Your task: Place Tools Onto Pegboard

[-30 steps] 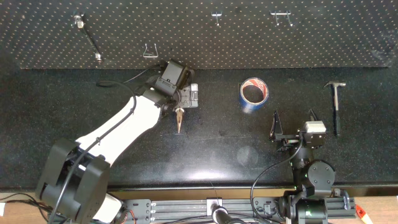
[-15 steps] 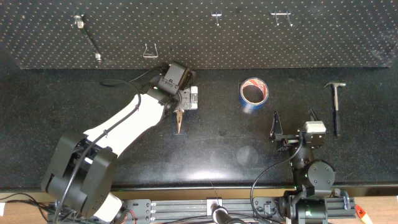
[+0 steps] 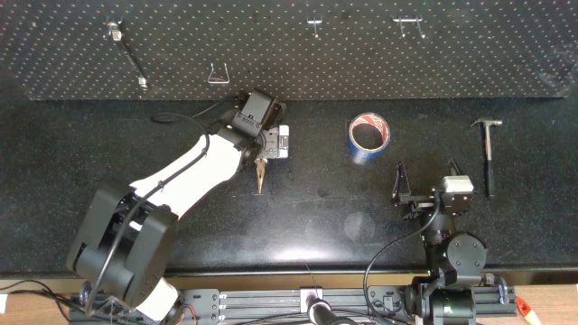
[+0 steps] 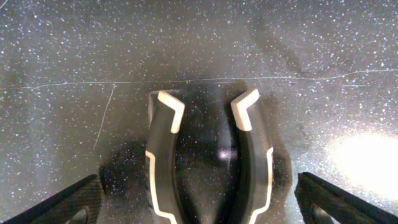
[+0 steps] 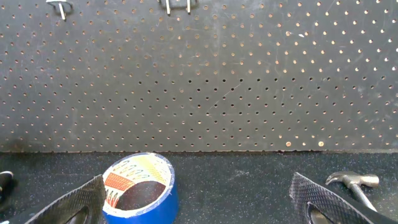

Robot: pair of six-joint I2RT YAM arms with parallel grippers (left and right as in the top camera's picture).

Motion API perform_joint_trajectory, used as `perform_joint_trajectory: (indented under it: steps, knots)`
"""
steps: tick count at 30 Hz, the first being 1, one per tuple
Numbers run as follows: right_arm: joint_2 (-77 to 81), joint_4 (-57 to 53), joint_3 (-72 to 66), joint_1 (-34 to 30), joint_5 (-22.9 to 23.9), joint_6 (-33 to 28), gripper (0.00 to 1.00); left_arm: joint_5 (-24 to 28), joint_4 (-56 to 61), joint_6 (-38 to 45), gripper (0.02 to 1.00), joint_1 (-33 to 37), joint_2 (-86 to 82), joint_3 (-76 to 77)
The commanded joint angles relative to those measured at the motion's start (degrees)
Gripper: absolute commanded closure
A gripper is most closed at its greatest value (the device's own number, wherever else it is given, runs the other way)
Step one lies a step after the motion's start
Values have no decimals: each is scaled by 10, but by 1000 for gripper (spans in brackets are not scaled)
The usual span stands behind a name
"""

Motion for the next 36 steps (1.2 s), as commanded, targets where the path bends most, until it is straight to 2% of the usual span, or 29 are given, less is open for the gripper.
perform_joint_trajectory:
  steps: [1, 36]
  knots:
    - [-4, -3, -2, 3, 3, -8, 36, -7, 3, 3, 20, 1, 16, 10]
    - [-4, -3, -2, 3, 3, -8, 38, -9, 11, 19, 25, 1, 34, 10]
